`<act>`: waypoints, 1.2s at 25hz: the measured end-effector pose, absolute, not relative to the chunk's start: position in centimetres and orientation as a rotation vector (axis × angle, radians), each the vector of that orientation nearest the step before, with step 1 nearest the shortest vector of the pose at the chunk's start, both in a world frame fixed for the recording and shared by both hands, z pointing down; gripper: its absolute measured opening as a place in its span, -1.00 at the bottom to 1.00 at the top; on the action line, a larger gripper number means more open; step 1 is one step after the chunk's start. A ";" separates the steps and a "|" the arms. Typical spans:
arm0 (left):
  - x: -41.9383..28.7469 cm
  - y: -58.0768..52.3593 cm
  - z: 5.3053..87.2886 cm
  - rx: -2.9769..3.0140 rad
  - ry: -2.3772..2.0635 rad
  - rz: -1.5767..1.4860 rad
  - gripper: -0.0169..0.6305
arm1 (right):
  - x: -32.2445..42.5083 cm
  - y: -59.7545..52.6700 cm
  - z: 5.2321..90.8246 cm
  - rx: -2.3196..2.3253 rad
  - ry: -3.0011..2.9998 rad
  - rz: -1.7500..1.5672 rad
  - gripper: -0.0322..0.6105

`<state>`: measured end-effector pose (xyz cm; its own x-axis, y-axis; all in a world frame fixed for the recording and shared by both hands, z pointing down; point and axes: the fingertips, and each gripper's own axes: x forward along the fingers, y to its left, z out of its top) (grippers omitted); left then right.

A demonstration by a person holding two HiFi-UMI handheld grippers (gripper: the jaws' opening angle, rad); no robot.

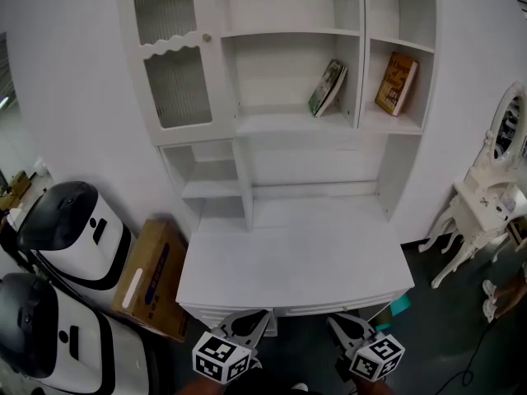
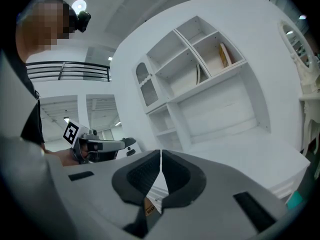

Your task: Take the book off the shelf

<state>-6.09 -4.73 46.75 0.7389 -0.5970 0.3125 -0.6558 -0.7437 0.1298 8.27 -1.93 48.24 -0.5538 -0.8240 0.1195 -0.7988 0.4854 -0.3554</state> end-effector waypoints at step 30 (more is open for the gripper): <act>-9.8 -29.7 45.4 2.849 -0.709 0.448 -0.91 | 7.7 -32.6 32.3 -1.722 2.399 -0.239 -0.80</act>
<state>-9.78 -29.69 45.44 0.8416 -0.4289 0.3281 -0.4806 -0.8720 0.0928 7.69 -32.57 32.34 -0.3134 -0.9482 -0.0510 -0.9195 0.3165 -0.2331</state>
